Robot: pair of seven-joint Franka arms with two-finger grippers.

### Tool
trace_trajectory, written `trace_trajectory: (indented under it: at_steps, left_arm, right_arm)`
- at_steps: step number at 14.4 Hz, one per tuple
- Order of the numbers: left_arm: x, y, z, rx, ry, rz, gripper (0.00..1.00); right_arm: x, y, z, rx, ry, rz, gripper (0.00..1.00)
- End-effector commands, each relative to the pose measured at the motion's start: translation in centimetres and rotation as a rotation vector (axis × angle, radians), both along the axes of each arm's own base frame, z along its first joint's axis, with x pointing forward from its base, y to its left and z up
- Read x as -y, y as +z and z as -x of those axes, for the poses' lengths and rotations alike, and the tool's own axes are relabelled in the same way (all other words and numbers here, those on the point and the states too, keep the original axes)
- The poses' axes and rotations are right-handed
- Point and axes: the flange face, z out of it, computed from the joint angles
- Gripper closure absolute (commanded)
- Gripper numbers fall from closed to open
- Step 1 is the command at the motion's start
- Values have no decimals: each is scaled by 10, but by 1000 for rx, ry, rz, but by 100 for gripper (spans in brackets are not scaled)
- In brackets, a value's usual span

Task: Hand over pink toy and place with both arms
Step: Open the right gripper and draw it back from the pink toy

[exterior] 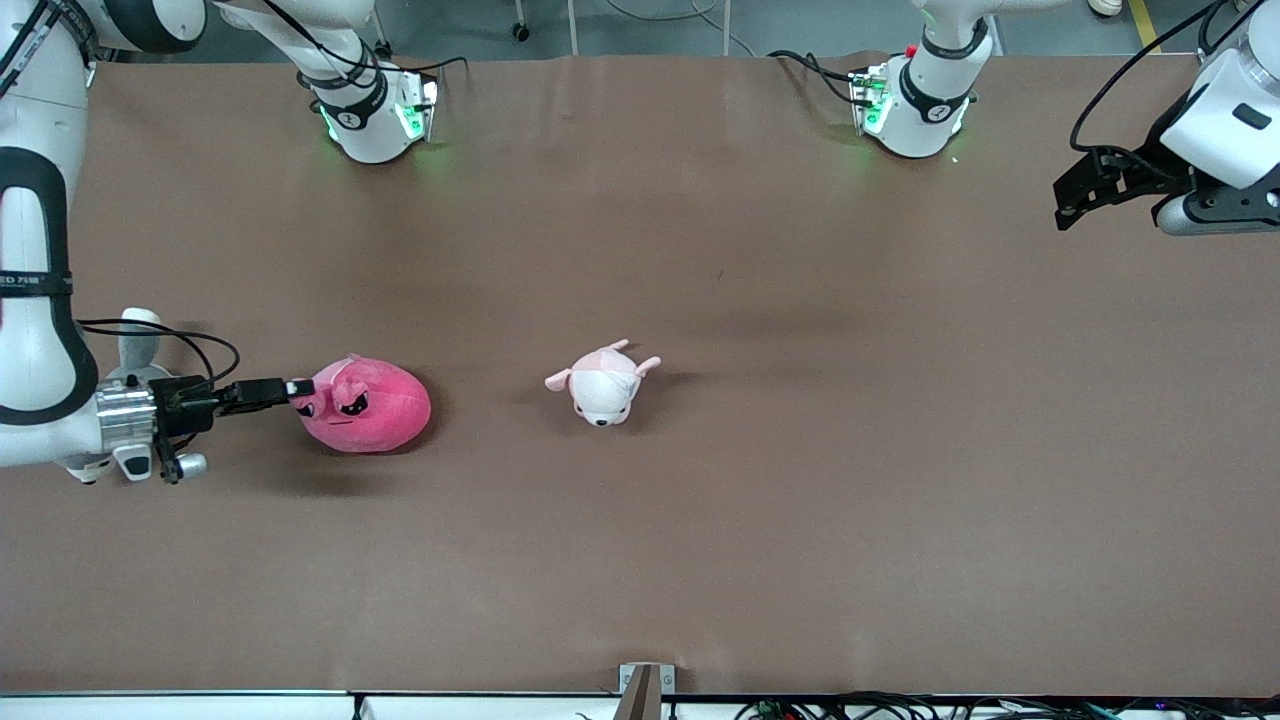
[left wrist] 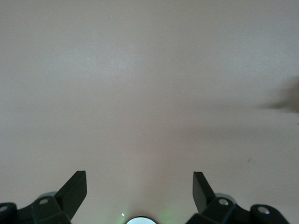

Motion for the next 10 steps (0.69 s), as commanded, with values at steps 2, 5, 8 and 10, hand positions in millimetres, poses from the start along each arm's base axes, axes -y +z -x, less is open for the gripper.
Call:
trace_trajectory:
  at_steps: [2, 5, 8, 10]
  left_arm:
    - [-3, 7, 2, 16, 6, 20, 0]
    - [-5, 6, 3, 11, 6, 23, 0]
    - [-8, 5, 2, 9, 5, 23, 0]
    - [-8, 6, 3, 9, 1, 24, 0]
  right_arm:
    - [16, 44, -12, 60, 39, 78, 0]
    - [17, 83, -15, 90, 89, 125, 0]
    - [12, 160, -4, 150, 91, 256, 0]
    - [-6, 206, 6, 164, 57, 339, 0]
